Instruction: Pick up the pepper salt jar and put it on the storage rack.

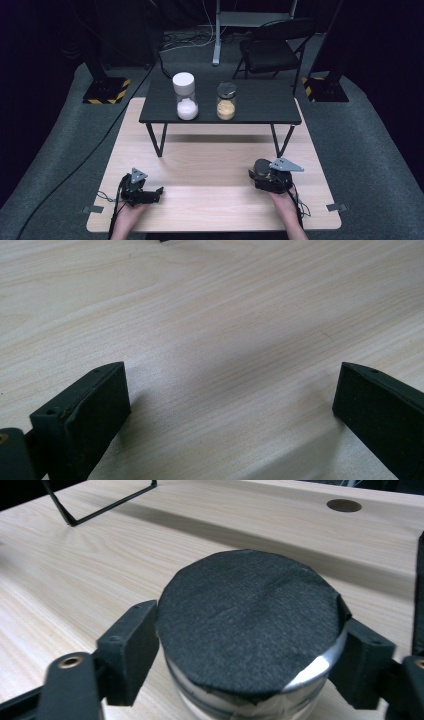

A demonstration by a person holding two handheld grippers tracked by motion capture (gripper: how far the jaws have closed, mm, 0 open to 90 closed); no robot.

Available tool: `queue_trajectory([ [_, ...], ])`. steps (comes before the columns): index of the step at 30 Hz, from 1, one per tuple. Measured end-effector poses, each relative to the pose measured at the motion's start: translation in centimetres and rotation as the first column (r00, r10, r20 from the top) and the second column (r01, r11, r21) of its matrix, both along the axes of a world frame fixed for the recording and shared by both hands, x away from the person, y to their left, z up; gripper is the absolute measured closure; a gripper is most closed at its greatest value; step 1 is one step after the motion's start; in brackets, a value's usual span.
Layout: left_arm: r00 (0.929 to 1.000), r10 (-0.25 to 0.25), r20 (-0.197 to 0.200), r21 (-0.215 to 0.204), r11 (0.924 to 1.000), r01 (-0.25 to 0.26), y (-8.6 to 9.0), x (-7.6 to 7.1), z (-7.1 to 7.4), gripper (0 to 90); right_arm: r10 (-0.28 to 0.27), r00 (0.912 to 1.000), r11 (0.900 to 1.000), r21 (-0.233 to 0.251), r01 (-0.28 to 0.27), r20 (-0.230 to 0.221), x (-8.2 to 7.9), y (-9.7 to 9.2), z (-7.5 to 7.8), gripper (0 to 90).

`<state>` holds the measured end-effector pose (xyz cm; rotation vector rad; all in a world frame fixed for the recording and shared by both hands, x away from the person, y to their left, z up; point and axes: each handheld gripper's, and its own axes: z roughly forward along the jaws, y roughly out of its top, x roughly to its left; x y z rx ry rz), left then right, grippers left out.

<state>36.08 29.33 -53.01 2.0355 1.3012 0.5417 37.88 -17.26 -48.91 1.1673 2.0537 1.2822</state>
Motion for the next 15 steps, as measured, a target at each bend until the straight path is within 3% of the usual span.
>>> queue_trajectory([
  [3,1.0,0.0,0.0,0.0,1.0,0.0,0.0,0.0,0.0,1.4,-0.003,0.9999,1.0,-0.005,0.003,0.01,0.07,-0.13,-0.06,30.2],
  [15,1.0,0.0,0.0,0.0,1.0,0.0,0.0,0.0,0.0,1.4,0.007,1.0,0.9998,-0.016,-0.007,-0.006,0.03,-0.2,0.33,30.7],
])
